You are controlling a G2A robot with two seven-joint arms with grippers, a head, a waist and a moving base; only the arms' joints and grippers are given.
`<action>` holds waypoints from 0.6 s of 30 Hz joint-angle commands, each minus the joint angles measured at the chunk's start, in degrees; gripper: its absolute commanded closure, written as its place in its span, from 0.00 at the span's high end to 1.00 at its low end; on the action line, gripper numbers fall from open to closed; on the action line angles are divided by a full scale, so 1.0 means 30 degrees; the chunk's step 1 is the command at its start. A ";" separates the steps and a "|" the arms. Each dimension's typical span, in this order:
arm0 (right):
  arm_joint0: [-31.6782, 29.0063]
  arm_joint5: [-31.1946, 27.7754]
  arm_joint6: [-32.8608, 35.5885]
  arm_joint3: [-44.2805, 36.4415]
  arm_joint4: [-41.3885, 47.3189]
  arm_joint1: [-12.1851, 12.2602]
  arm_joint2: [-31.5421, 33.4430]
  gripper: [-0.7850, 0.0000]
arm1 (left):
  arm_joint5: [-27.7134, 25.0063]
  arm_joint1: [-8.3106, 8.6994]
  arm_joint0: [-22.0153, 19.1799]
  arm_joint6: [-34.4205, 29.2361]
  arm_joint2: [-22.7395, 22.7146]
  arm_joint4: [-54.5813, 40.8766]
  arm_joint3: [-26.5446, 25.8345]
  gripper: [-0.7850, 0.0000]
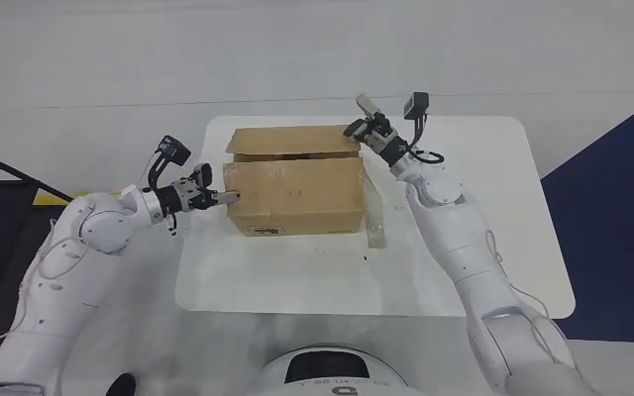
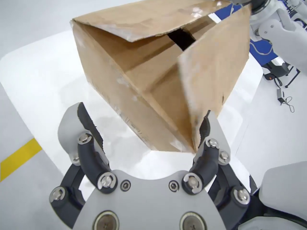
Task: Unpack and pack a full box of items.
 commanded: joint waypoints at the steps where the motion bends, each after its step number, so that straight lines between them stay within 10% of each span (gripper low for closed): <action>1: -0.0371 -0.0642 -0.0130 -0.0540 0.0192 0.0046 0.0244 1.00 | 0.0309 -0.0208 -0.0760 0.0048 0.0759 -0.0191 0.0442 1.00; 18: -0.0901 0.3190 0.5991 -0.2200 0.2013 0.0503 0.0149 1.00 | 0.1369 -0.1344 -0.4540 0.0330 0.3524 -0.0238 0.3403 1.00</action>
